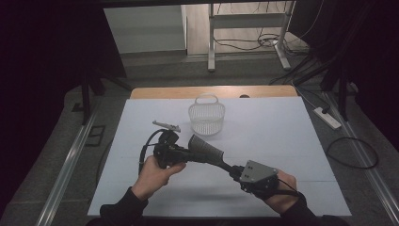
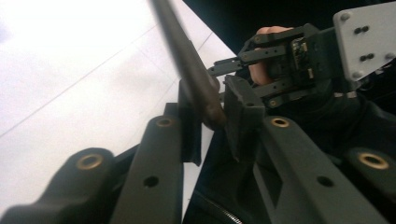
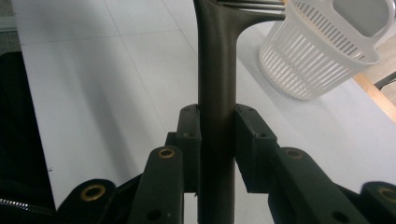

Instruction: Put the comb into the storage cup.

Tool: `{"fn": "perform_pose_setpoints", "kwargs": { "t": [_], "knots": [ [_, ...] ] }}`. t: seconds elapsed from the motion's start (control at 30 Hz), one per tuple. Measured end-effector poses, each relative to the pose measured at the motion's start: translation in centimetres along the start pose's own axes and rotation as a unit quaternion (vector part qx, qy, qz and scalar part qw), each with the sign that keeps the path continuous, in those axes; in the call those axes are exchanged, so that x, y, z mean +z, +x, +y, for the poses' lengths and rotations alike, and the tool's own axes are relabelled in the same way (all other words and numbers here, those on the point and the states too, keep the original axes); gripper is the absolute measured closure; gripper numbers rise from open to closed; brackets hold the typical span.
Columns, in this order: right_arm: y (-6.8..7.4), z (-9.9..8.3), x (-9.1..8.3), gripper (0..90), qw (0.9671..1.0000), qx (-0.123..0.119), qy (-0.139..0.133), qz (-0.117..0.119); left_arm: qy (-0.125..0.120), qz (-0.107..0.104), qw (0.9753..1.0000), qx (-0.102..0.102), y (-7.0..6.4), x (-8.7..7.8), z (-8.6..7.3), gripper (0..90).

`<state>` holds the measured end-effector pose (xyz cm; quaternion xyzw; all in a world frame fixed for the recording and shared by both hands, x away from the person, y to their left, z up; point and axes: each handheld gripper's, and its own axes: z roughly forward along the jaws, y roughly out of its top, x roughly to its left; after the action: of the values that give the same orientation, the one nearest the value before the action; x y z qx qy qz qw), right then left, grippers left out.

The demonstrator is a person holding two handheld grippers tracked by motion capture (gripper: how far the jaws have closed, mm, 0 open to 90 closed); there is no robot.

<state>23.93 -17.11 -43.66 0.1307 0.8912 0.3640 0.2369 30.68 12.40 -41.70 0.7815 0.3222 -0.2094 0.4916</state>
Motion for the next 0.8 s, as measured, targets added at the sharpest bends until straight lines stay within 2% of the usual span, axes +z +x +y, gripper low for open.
{"fn": "perform_pose_setpoints", "kwargs": {
  "t": [0.1, 0.3, 0.47, 0.6, 0.8],
  "knots": [
    [0.07, -0.03, 0.23, 72.1, 0.9999, -0.006, 0.009, -0.003, 0.003, -0.007, 1.0, -0.003, 0.26, 0.15, -0.13, 82.4],
    [0.01, -0.16, 0.59, 71.1, 0.9999, 0.003, 0.011, 0.006, -0.003, -0.018, 0.9997, -0.018, 0.71, 0.19, -0.35, 83.2],
    [-0.05, -0.11, 0.52, 65.7, 0.9998, 0.017, -0.001, 0.014, -0.004, -0.019, 0.9998, -0.009, 0.49, 0.2, -0.29, 83.3],
    [-0.04, -0.08, 0.51, 61.5, 0.9997, 0.018, -0.001, 0.019, -0.004, -0.016, 0.9999, 0.0, 0.49, 0.21, -0.29, 83.3],
    [-0.19, -0.07, 0.38, 53.8, 0.9993, 0.028, -0.009, 0.022, -0.008, 0.0, 0.9998, 0.017, 0.23, -0.2, -0.17, 83.4]
  ]
}}
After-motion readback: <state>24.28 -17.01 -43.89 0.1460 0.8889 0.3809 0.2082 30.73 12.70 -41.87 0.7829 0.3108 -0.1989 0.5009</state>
